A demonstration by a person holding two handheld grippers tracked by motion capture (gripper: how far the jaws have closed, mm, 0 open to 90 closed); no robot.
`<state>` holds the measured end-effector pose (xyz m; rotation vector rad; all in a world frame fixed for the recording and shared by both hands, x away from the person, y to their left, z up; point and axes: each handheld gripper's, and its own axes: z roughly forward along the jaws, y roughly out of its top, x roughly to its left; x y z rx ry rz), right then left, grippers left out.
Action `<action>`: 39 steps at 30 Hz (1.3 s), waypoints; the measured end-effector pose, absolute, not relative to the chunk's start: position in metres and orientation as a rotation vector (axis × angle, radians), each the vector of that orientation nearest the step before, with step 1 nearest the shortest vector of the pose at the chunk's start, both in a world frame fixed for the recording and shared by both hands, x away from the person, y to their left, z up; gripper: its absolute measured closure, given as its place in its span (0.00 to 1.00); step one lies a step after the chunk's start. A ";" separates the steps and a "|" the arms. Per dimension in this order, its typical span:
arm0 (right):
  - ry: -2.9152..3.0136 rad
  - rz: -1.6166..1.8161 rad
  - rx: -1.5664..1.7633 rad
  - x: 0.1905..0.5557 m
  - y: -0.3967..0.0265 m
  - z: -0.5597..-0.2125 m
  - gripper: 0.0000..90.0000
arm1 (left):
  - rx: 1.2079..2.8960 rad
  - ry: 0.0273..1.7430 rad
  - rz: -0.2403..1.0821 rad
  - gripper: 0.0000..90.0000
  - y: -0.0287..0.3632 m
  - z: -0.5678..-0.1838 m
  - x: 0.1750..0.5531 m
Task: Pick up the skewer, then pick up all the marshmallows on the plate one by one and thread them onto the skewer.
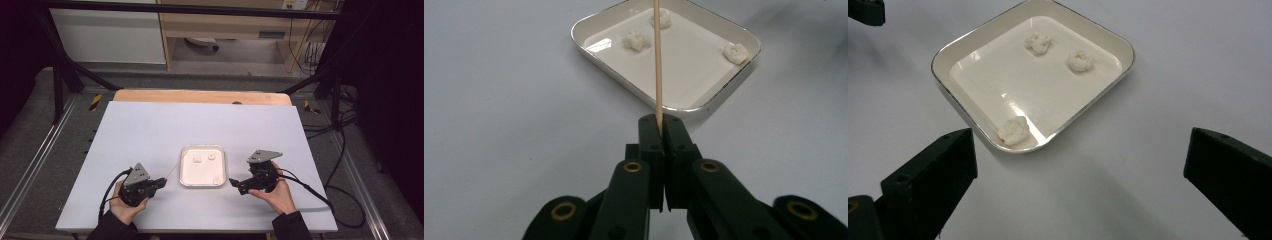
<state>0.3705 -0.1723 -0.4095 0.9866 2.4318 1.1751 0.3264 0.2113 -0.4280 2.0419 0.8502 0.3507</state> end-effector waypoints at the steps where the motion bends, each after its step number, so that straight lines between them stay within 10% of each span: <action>1: 2.431 1.177 0.991 0.371 -0.170 -0.409 0.02 | 2.043 0.850 0.350 0.98 0.212 -0.429 0.326; 25: 2.402 1.183 1.034 0.417 -0.122 -0.406 0.02 | 2.034 0.832 0.335 0.98 0.211 -0.433 0.323; 39: 2.471 1.167 1.011 0.446 -0.102 -0.427 0.27 | 2.032 0.828 0.331 0.98 0.210 -0.433 0.323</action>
